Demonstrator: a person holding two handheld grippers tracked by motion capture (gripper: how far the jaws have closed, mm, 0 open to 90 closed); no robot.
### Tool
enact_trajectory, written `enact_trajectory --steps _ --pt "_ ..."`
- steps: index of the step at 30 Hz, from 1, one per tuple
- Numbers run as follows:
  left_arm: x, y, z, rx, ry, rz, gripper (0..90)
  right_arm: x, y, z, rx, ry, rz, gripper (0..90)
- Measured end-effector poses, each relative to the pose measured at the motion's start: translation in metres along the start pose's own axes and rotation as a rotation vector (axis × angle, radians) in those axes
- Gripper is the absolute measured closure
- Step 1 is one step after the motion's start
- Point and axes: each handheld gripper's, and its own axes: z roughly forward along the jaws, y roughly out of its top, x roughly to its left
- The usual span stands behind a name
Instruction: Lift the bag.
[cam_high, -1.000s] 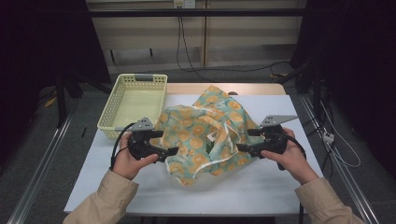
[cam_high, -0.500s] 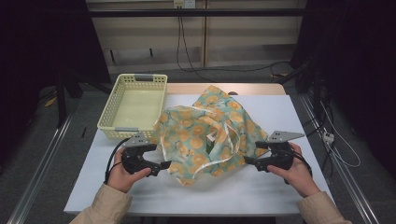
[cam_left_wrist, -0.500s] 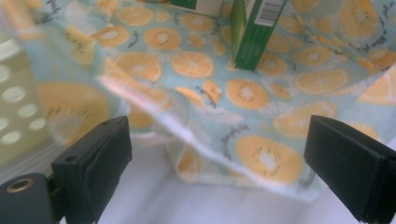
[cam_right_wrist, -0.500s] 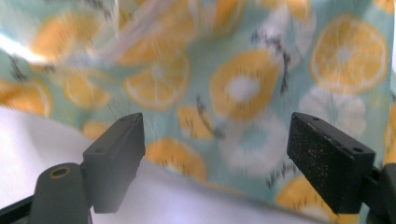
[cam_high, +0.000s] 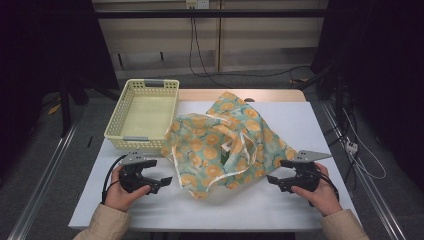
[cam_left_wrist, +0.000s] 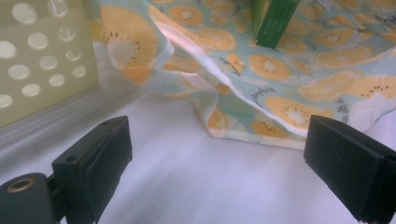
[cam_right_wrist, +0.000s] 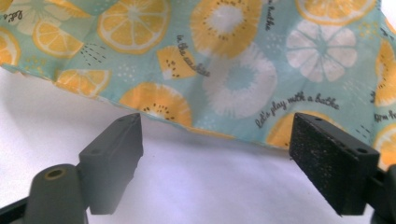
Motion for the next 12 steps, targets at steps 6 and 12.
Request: enact_trajectory --steps 6,12 --pt "0.0026 -0.0027 0.0003 0.011 0.024 0.02 7.7 -0.0045 -0.0068 -0.001 -0.009 -0.007 0.03 16.9" --pt "0.0025 -0.0043 0.0019 0.018 0.028 0.016 7.7 -0.0039 -0.0093 0.0028 0.017 -0.034 0.015 16.2"
